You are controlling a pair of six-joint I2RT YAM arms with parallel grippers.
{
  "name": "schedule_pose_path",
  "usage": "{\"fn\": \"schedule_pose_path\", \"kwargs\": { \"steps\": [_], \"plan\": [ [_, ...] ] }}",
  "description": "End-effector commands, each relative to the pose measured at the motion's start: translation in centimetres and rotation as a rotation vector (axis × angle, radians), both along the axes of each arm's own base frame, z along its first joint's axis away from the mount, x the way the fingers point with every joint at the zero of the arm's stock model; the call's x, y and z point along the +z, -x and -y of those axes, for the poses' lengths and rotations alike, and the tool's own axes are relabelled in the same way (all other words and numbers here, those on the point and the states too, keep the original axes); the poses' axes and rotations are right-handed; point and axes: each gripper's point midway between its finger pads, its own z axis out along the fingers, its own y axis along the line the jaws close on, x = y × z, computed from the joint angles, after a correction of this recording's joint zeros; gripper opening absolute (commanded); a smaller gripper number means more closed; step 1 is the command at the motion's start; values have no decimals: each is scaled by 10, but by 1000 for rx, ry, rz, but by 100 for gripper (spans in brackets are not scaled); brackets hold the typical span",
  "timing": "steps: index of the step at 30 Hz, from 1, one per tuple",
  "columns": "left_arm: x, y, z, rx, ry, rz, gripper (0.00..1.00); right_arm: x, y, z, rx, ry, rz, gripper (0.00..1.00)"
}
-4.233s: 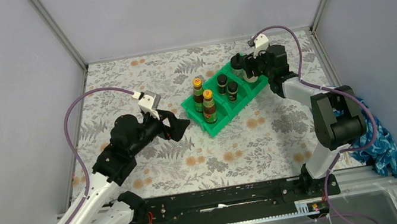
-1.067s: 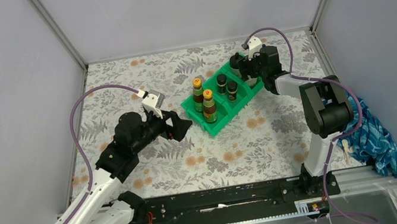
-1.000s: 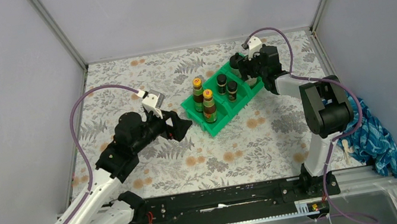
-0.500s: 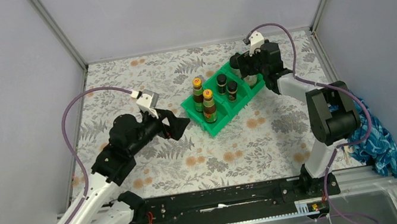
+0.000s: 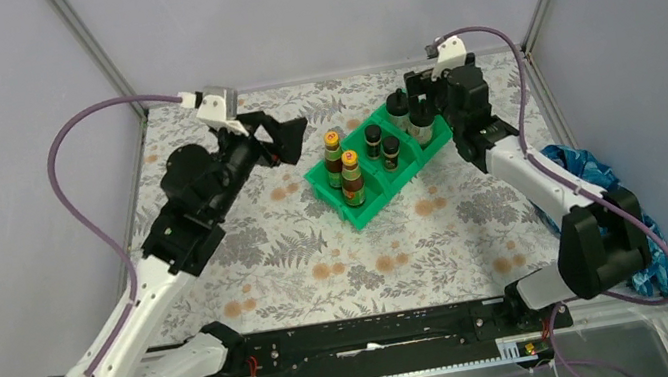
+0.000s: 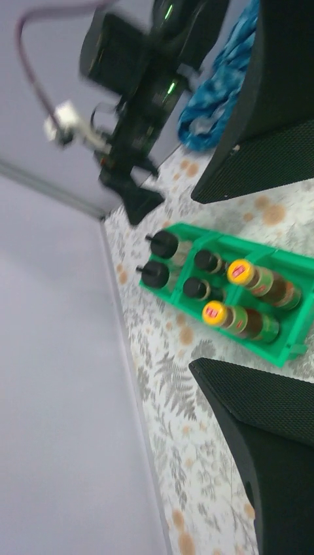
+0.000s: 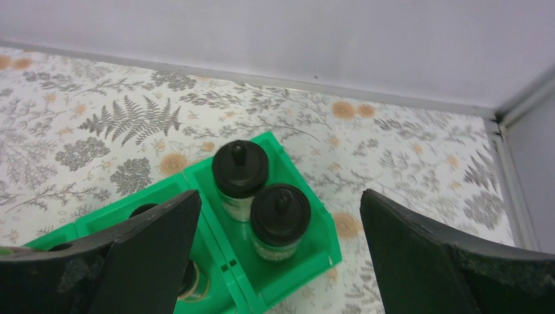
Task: Organize the condiment bottles
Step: Reset both arms
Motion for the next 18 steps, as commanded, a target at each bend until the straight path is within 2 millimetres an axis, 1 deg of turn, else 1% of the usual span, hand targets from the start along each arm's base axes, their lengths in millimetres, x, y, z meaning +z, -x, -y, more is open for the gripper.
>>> {"fn": "schedule_pose_path", "kwargs": {
  "steps": [1,2,4,5,6,8,10,11,13,15,18],
  "plan": [
    [-9,-53,-21,269,-35,31,94,9,20,32,-176,-39,3,100],
    [-16,-65,-25,323,-52,31,95,10,23,37,-204,-41,5,100],
    [-38,-87,-29,402,-113,40,97,12,28,48,-261,-36,10,100],
    [-55,-97,-32,432,-151,41,98,13,29,53,-297,-50,13,100],
    [-66,-107,-35,463,-167,48,99,12,31,57,-326,-53,14,100],
    [-90,-129,-38,463,-181,26,99,7,32,66,-373,-38,8,100],
    [-116,-152,-42,431,-160,-44,99,2,31,73,-420,-20,5,100],
    [-130,-164,-45,414,-138,-85,99,0,30,77,-441,-9,7,100],
    [-151,-182,-58,426,-125,-119,99,-7,27,82,-474,8,12,100],
    [-165,-194,-71,446,-118,-108,99,-15,22,85,-502,17,14,100],
    [-182,-208,-90,472,-111,-78,99,-27,9,84,-500,59,-3,100]
  ]
}}
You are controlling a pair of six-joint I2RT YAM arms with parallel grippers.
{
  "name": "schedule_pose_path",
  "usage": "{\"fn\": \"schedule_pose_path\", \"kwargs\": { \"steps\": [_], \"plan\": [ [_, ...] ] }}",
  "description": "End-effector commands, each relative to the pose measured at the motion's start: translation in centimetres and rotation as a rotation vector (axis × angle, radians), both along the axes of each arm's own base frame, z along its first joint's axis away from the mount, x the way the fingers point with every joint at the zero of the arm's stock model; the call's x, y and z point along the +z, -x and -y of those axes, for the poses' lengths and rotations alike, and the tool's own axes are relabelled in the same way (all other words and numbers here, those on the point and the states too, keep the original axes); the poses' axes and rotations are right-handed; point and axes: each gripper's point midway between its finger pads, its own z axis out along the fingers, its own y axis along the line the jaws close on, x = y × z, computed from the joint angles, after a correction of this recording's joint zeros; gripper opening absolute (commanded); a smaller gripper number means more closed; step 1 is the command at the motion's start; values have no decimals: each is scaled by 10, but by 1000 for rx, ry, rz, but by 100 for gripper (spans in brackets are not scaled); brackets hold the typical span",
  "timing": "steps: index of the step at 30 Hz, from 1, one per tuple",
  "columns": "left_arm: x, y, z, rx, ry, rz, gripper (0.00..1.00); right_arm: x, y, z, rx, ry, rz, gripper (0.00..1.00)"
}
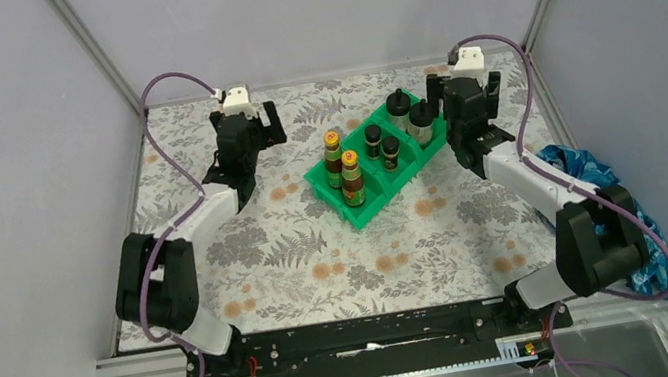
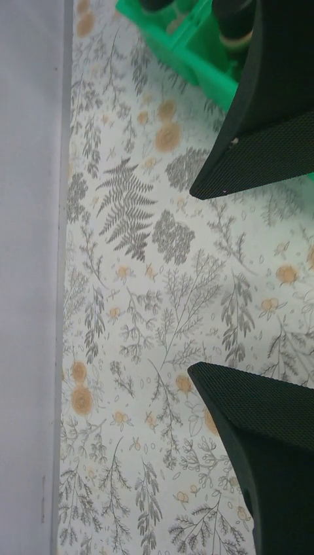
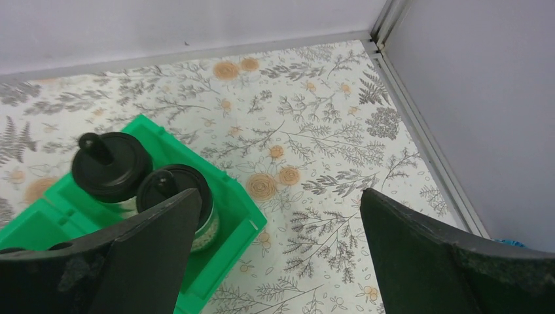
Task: Organize the condiment bottles
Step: Reset both arms
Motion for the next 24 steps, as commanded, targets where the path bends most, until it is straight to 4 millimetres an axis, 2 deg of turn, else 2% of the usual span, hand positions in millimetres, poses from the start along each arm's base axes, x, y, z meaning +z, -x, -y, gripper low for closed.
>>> {"fn": "schedule_pose_path", "kwargs": {
  "steps": [1,3,6,11,13,16,19,21,24],
  "plan": [
    [20,-26,-10,-17,76,189,99,-9,-19,9,-74,41,12,100],
    [3,-34,-15,-26,68,187,98,-23,-31,9,-71,40,-15,100],
    [-9,-43,-21,-42,45,209,98,-32,-44,15,-64,-1,-27,100],
    [-23,-57,-22,-96,-25,220,98,-28,-53,53,-96,-103,45,100],
    [-25,-62,-21,-120,-34,225,98,-23,-55,68,-108,-108,66,100],
    [-24,-69,-22,-137,-26,236,97,-13,-59,79,-85,-109,102,100],
    [-22,-71,-22,-149,-8,250,97,-8,-65,81,-46,-134,121,100],
    [-20,-71,-21,-158,0,266,97,-10,-70,73,2,-149,130,100],
    [-20,-71,-20,-165,-3,277,97,-21,-75,85,-5,-142,116,100]
  ]
}}
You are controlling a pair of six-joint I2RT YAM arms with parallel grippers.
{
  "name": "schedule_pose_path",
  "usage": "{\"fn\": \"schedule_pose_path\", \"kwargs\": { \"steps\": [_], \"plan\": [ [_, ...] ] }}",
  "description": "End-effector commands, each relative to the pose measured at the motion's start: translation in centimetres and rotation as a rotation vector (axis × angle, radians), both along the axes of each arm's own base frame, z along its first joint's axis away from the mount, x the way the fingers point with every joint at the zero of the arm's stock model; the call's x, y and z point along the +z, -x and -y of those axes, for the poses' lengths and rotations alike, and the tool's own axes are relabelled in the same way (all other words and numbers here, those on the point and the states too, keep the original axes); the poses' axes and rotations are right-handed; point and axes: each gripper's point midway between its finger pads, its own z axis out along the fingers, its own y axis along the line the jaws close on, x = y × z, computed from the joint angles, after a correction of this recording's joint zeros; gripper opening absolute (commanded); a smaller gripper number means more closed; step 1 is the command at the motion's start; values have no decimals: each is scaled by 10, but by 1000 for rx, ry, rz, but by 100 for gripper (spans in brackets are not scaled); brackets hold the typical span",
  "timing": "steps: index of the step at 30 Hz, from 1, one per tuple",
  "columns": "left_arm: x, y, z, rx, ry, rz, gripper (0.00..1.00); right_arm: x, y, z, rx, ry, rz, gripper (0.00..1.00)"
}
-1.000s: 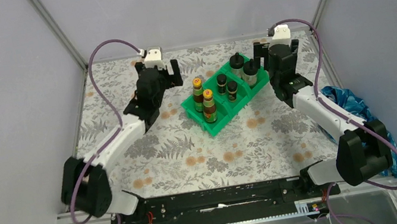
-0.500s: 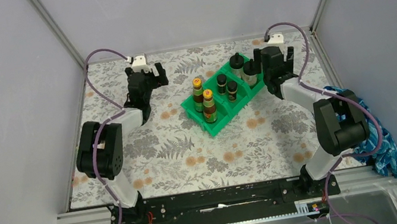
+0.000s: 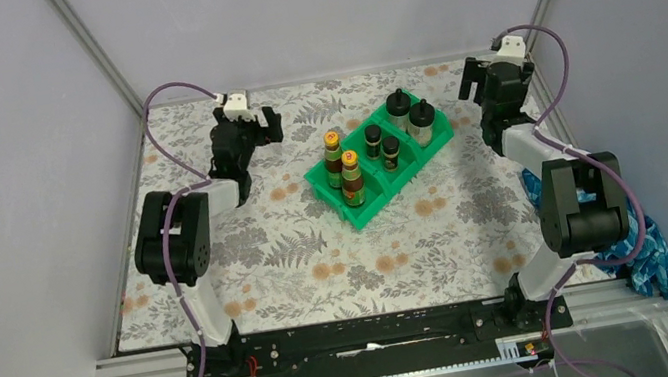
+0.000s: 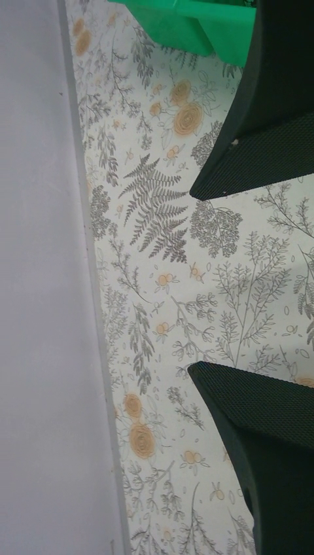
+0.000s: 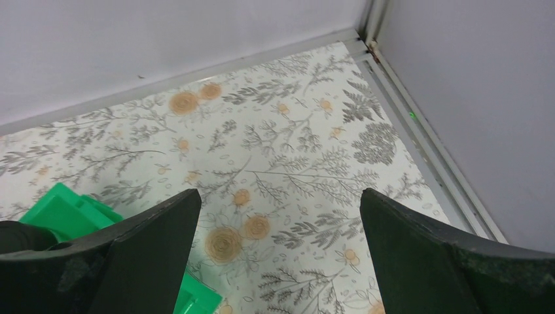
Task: Organize the condiment bottles
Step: Reset both arms
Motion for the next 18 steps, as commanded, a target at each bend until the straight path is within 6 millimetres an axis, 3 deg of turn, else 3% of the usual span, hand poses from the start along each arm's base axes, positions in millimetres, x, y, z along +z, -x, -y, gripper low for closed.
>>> {"fn": "schedule_pose_path", "kwargs": {
  "steps": [1,8,18],
  "plan": [
    [30,-10,2,-28,-3,124,97,22,-19,-3,63,-19,101,100],
    [24,-7,-1,-31,-29,119,97,-5,-27,-2,73,-31,65,100],
    [19,-4,-4,-26,-24,115,97,-10,-22,2,51,-18,97,100]
  ]
}}
